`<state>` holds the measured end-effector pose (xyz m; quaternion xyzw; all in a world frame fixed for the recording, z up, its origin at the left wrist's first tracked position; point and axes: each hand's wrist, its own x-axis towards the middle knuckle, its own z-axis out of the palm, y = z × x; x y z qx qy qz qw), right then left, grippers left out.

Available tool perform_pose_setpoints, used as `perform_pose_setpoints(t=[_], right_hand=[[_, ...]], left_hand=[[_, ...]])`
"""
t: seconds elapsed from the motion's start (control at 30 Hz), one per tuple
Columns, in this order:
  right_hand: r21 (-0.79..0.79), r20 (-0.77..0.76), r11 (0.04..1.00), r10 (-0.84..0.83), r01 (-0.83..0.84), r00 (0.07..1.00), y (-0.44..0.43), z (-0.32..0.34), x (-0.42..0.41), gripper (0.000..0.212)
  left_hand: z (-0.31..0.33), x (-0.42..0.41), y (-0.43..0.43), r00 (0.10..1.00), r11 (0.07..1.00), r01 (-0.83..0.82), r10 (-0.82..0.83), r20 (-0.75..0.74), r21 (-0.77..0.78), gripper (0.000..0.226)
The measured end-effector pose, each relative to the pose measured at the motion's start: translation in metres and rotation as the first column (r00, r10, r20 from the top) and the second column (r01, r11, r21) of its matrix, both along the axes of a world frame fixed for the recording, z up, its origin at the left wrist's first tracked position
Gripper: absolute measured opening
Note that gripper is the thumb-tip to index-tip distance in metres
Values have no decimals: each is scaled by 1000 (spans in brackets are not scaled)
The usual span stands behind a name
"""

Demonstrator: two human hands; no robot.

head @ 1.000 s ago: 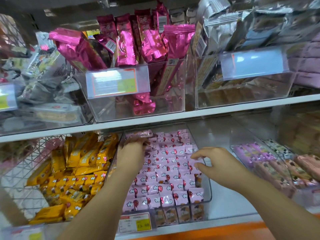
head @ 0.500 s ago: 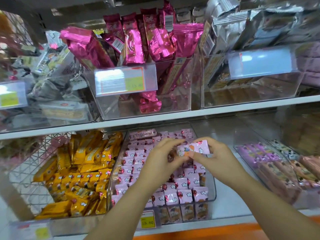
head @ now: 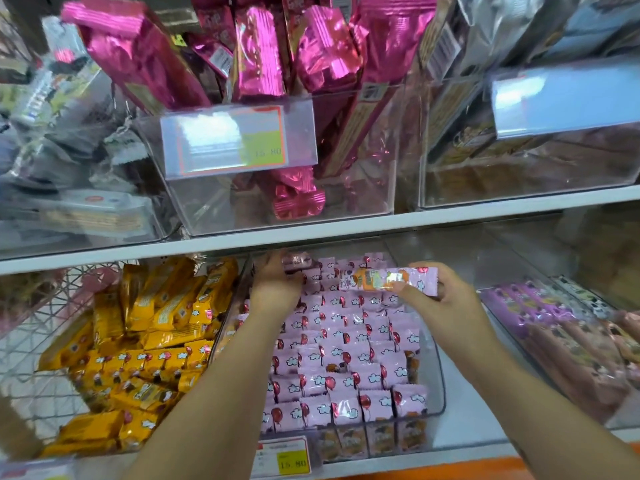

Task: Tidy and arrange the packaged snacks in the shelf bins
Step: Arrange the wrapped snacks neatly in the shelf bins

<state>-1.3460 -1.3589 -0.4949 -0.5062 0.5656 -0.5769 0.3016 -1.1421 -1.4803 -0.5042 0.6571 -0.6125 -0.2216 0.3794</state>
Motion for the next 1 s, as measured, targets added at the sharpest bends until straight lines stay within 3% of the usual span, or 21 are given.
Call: perform_pose_setpoints(t=[0.17, 0.3, 0.4, 0.53, 0.7, 0.87, 1.0], right_hand=[[2, 7, 1000, 9, -9, 1000, -1, 1, 0, 20], [1, 11, 1000, 11, -11, 1000, -1, 1, 0, 20], [-1, -9, 1000, 11, -11, 1000, -1, 3, 0, 18], [-26, -9, 1000, -6, 6, 1000, 2, 7, -1, 17], [-57, 3, 998, 31, -31, 1000, 16, 16, -2, 25], [-85, 8, 993, 81, -80, 997, 37, 19, -2, 27], [-73, 21, 997, 33, -31, 999, 43, 16, -10, 28]], left_hand=[[-7, -3, -9, 991, 992, 128, -129, 45, 8, 59], [-12, 0, -15, 976, 981, 195, -195, -97, -12, 54], [-10, 2, -10, 976, 980, 183, -190, -106, -79, 59], [1, 0, 12, 990, 960, 141, -131, 59, -241, 61], [14, -4, 53, 985, 934, 164, -139, 98, -317, 58], [17, -4, 76, 957, 948, 198, -133, 258, -247, 29], [19, -3, 81, 915, 958, 241, -171, 366, -154, 37]])
